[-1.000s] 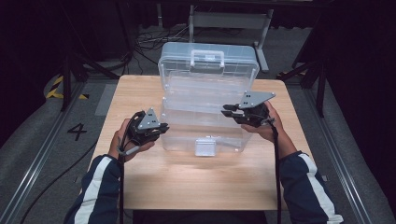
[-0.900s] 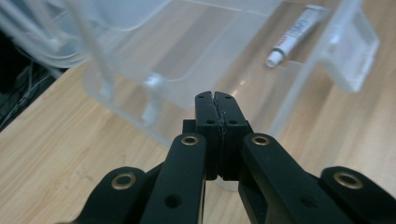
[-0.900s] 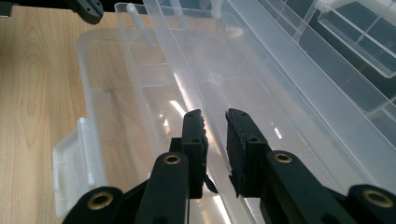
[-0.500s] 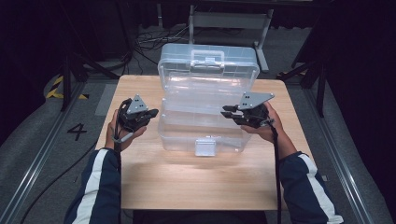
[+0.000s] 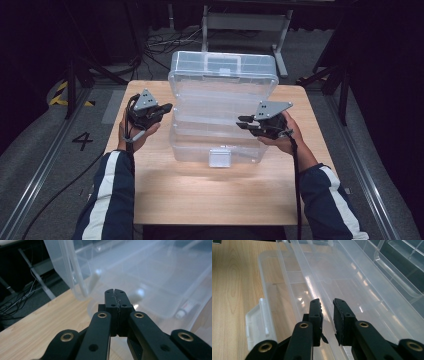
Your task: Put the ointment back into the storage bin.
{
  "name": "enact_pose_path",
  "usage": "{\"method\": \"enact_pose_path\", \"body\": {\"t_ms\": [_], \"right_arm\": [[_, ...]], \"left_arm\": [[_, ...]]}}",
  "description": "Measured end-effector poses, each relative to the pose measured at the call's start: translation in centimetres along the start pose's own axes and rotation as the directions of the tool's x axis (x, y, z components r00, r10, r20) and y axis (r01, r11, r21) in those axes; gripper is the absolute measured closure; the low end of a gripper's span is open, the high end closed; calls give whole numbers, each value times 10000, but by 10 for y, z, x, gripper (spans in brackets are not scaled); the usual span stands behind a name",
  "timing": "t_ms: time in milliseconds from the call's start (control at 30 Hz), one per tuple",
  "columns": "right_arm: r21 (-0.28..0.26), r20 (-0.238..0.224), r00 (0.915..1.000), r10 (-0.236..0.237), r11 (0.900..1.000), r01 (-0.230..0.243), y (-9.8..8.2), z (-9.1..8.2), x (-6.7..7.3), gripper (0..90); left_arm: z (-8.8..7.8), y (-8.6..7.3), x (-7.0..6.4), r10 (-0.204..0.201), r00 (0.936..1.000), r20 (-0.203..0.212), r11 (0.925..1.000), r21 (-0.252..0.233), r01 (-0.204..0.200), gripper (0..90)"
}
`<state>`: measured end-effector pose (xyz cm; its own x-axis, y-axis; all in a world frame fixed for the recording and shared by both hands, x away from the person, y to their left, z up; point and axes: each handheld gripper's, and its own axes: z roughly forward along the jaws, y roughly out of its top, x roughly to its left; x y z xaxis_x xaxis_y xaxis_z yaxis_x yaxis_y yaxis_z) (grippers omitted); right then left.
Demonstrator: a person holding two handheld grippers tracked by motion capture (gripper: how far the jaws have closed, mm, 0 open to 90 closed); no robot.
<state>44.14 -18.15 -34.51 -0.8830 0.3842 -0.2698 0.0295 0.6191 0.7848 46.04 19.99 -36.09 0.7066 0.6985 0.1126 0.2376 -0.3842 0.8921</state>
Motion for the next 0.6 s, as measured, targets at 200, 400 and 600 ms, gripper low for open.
{"method": "enact_pose_path", "body": {"t_ms": [200, 400, 600], "right_arm": [[54, -53, 9999, -132, 9999, 132, -2, 0, 4, 774], [65, -179, 9997, -182, 9998, 183, -4, 1, 7, 776], [168, -58, 9994, -338, 9993, 339, -5, 1, 11, 782]], "left_arm": [[-4, 9, -3, -140, 9999, -17, 9978, -645, 139, 900], [-8, 16, -3, -306, 9995, 2, 9934, -1103, 305, 900], [-9, 18, -8, -104, 9999, 13, 9936, -1126, 105, 900]]}}
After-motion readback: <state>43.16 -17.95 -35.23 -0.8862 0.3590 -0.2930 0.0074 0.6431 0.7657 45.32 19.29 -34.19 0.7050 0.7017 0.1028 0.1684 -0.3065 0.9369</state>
